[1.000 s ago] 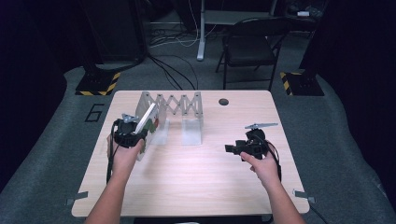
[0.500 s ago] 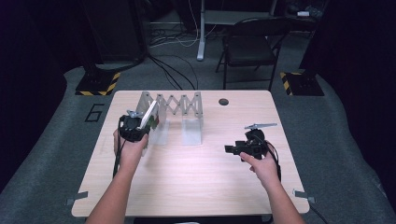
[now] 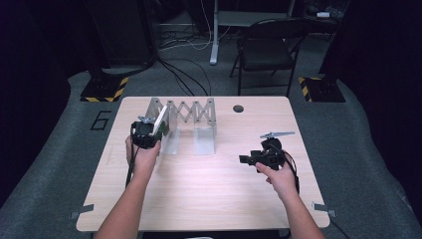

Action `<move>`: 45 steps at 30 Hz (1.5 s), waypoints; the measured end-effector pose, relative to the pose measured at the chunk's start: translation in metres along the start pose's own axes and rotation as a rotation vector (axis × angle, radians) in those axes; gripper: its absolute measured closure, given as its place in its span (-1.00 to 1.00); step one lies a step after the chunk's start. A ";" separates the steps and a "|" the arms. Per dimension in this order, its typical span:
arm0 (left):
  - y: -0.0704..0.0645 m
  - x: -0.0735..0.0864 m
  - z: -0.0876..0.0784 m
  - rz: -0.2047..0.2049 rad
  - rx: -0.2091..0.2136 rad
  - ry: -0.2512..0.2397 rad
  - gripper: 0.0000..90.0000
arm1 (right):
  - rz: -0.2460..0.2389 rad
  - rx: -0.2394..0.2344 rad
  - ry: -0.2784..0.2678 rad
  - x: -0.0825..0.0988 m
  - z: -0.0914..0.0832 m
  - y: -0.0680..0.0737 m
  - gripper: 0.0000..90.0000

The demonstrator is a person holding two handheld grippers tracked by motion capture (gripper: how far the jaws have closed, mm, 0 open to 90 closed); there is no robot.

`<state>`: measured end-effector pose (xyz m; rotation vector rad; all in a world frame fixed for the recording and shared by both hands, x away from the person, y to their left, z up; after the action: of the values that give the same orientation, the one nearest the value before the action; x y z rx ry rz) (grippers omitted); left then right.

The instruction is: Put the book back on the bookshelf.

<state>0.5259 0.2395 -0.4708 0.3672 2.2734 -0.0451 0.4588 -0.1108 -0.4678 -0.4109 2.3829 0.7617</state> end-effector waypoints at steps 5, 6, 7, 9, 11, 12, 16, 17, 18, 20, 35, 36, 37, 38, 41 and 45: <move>0.001 0.001 0.005 -0.008 -0.020 -0.002 0.69 | 0.002 0.004 0.002 0.000 0.000 0.000 -0.17; 0.000 0.001 0.007 -0.010 -0.023 -0.002 0.69 | 0.002 0.004 0.002 0.000 0.000 0.000 -0.17; -0.001 0.001 0.007 -0.009 -0.023 0.000 0.69 | 0.003 0.003 0.001 0.000 0.000 0.000 -0.17; -0.002 0.002 0.010 -0.014 -0.021 0.004 0.69 | 0.000 0.000 -0.001 0.000 0.000 0.000 -0.17; -0.003 0.002 0.012 -0.027 -0.012 0.007 0.69 | 0.002 0.004 0.001 0.000 0.000 0.000 -0.17; -0.003 0.002 0.013 -0.030 -0.008 0.004 0.69 | 0.004 0.005 0.002 0.000 0.001 0.000 -0.17; -0.005 0.002 0.016 -0.029 -0.017 0.003 0.69 | 0.003 0.002 0.005 0.001 0.001 0.000 -0.17; -0.005 0.003 0.017 -0.029 -0.015 0.011 0.69 | 0.009 0.002 0.007 0.001 0.001 0.000 -0.17; -0.005 0.003 0.017 -0.030 -0.016 0.009 0.69 | 0.010 0.002 0.008 0.001 0.001 0.000 -0.17; -0.006 0.003 0.019 -0.029 -0.020 0.009 0.69 | 0.006 0.002 0.008 0.001 0.002 0.000 -0.17; -0.009 0.011 0.027 -0.003 -0.015 0.032 0.62 | 0.003 0.002 0.013 0.002 0.003 0.000 -0.17; -0.009 0.010 0.027 0.001 -0.017 0.029 0.60 | 0.003 0.003 0.013 0.002 0.003 0.000 -0.17; -0.009 0.009 0.026 0.003 -0.020 0.025 0.58 | 0.001 0.003 0.013 0.002 0.003 0.001 -0.17; -0.009 0.008 0.025 0.008 -0.024 0.018 0.55 | 0.001 0.002 0.013 0.002 0.003 0.001 -0.17; -0.008 0.007 0.023 0.006 -0.029 0.015 0.50 | 0.000 0.006 0.014 0.002 0.003 0.000 -0.17; -0.007 0.007 0.022 0.004 -0.025 0.010 0.48 | 0.000 0.006 0.013 0.002 0.003 0.000 -0.17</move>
<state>0.5358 0.2313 -0.4917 0.3589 2.2810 -0.0129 0.4585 -0.1091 -0.4708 -0.4152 2.3967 0.7544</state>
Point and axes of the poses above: each handheld gripper's, and its own axes: z roughly forward along the jaws, x roughly out of its underside, y roughly to its left, the point moved 7 cm from there along z, roughly forward along the jaws, and after that the axes turned 6 degrees about z, right-handed, at the moved point
